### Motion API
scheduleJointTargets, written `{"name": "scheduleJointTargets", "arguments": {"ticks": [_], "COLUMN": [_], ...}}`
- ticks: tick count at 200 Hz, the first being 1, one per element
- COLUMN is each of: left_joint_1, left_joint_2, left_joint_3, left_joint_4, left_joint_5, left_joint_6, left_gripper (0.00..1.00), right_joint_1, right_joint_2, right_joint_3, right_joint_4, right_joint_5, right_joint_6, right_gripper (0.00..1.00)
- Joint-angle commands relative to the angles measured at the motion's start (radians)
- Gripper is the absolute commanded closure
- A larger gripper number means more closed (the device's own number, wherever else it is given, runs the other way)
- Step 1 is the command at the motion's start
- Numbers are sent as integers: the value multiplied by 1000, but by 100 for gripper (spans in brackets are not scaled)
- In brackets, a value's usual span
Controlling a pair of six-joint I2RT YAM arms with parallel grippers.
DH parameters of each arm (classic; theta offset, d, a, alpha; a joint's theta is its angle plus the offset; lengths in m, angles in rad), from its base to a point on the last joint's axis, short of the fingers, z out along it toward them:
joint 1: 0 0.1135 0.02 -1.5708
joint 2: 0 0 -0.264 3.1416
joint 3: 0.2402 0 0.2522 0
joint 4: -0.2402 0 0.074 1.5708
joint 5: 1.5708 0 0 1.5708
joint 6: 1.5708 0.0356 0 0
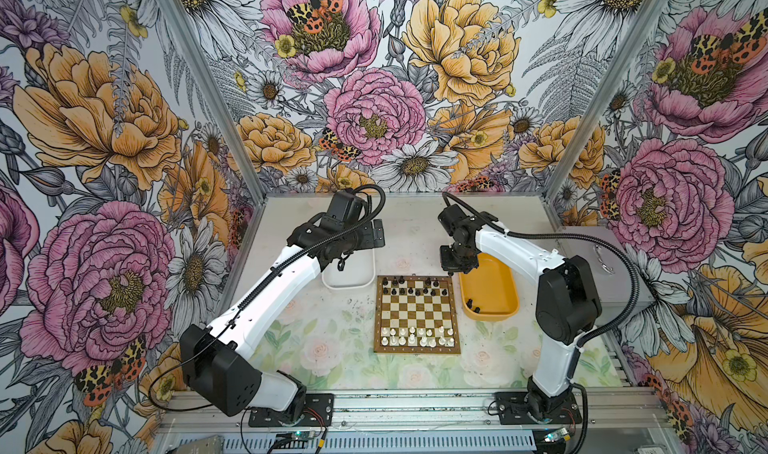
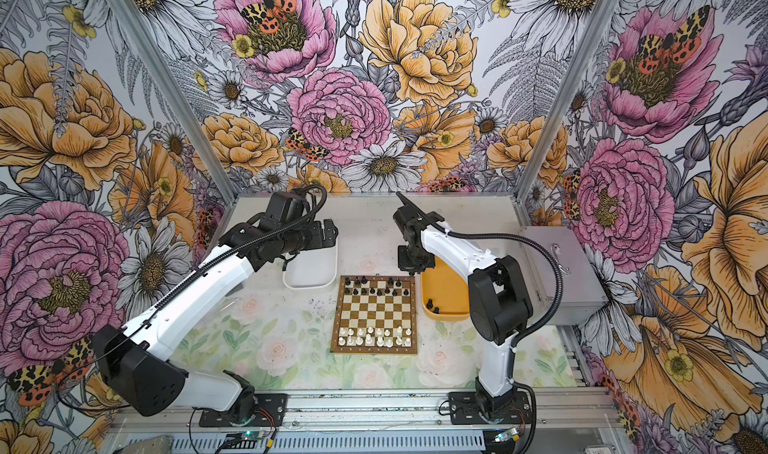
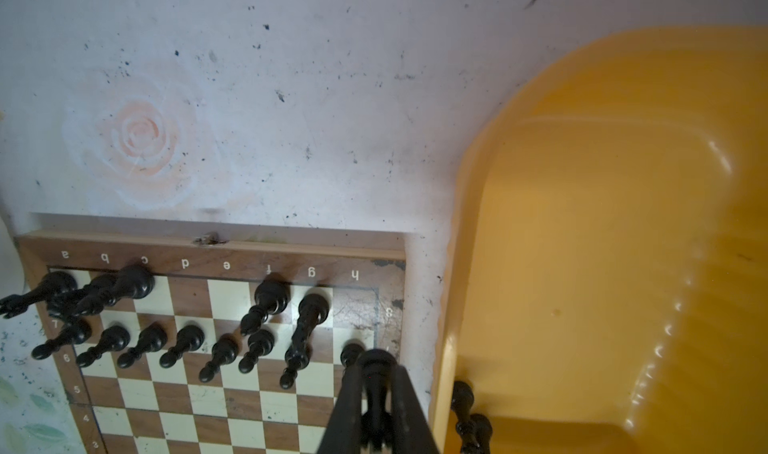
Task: Set up the chess pieces on the board
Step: 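Carry the black piece with the right gripper over the board's far ranks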
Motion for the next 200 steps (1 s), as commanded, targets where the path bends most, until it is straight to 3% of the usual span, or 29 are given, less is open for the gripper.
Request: {"name": "scheduleJointTargets", "arguments": {"ticks": [1,200], "left_joint_1": [15,94], "left_joint_2": [-39,-89], "left_joint_3": [-14,-72], "left_joint_4": [19,18], "left_joint_5": [-19,31], "left_joint_6": [-19,4], "left_gripper": [1,1], "right_joint_1": [10,47], "right_joint_2": [20,84], "right_joint_3": [34,-55], "right_joint_4": [9,85], "right_joint_5": [-11,-29], "right_joint_6": [1,56], "right_gripper": [94,94]}}
